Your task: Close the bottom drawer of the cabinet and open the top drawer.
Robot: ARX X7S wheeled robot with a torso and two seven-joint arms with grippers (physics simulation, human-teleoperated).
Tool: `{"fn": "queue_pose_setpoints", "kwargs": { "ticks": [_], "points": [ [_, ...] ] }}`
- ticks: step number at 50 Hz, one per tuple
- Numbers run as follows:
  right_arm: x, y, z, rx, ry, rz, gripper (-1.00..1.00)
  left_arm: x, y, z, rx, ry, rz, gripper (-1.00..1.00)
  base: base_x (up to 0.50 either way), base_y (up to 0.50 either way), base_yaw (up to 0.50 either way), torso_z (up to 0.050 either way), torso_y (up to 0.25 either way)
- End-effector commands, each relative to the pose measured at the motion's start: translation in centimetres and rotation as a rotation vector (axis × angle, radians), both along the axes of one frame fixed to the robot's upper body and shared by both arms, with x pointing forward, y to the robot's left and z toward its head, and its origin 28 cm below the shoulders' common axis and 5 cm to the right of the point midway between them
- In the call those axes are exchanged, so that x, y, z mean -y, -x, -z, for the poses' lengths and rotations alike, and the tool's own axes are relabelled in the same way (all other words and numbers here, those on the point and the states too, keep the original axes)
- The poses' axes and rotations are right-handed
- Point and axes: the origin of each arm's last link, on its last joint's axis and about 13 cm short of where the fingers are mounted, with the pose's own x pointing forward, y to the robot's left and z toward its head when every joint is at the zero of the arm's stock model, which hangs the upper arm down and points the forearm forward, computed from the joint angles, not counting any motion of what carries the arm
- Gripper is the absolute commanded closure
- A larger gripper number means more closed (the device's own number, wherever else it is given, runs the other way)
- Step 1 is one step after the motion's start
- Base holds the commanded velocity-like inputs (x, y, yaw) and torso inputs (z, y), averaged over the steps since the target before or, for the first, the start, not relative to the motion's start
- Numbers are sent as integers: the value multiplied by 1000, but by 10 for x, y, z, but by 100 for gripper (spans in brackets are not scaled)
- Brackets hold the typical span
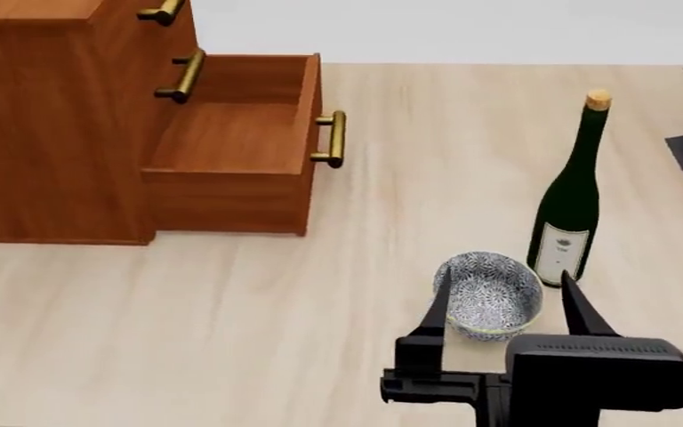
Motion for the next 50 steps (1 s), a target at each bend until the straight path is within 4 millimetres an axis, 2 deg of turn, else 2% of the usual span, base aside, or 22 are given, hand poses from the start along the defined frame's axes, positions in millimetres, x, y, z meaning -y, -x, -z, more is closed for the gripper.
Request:
{"fn": "queue_pose_setpoints", "kwargs": {
  "ticks": [1, 25, 40, 50],
  "points": [
    [-1, 0, 0, 0, 8, -10, -100, -1, 0, 0, 5, -1, -9, -100, 0, 500, 0, 0, 0],
    [-1, 1, -1, -1, 1, -10, -100, -2, 2, 1, 8, 5, -13, -100, 0, 496, 0, 0, 0],
    [-1, 3, -1, 1, -4, 0, -100, -1, 3, -1, 25, 3, -15, -100, 0, -3, 0, 0, 0],
    [0, 2, -3, 2, -1, 2, -100, -1, 3, -2, 27, 13, -19, -100, 289, 0, 0, 0, 0]
  ]
}}
